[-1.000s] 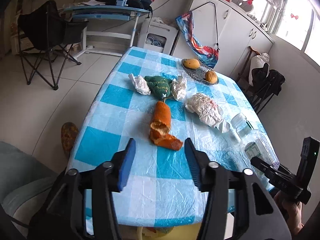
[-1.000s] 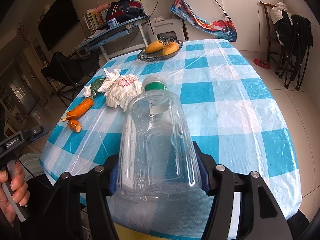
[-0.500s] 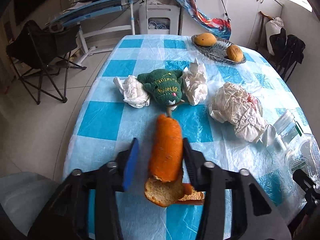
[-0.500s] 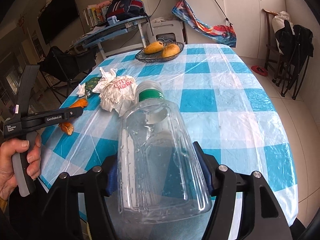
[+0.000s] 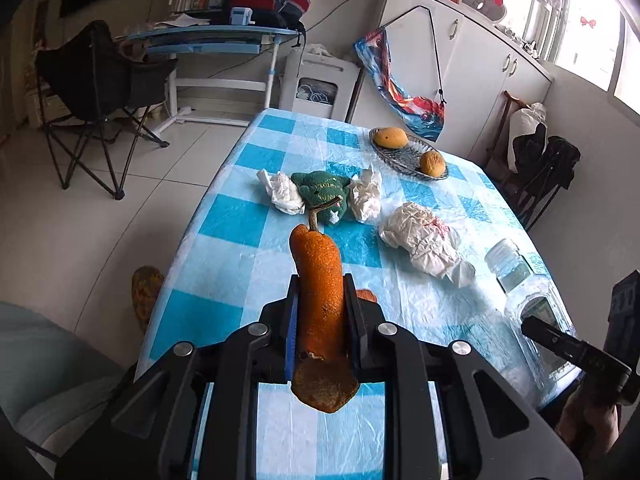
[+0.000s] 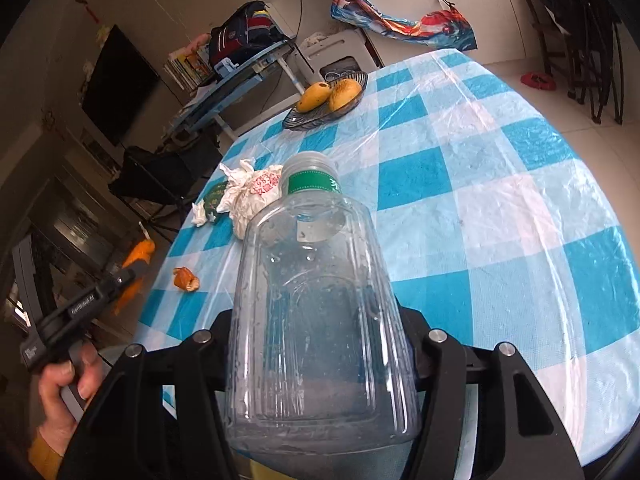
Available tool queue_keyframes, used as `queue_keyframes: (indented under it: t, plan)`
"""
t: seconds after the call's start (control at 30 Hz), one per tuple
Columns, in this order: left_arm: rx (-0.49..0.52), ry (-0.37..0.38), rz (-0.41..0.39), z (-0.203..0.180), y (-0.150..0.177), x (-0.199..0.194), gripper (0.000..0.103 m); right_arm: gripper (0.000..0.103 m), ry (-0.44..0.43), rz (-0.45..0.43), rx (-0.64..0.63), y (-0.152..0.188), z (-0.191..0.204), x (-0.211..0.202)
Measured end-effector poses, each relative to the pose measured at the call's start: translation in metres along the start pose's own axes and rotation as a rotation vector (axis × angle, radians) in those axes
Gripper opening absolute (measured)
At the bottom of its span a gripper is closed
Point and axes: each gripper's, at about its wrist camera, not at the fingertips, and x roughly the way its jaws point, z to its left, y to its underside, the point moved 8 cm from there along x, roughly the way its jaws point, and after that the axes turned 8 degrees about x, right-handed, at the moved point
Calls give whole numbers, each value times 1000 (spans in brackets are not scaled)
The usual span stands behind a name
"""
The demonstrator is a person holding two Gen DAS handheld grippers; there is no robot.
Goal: Collect trash
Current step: 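Carry the peel and the bottle over the yellow basin and open both tools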
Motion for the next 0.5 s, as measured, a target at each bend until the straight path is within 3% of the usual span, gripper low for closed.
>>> queue_keyframes:
  t: [0.17,0.5]
  plan:
    - [-5,16,10,-7,23,-20,19,57,-91,-17,18,4,15,-13]
    - [12,37,35,-21,58,-43,19,57,-142,2,-24,33,32,-31]
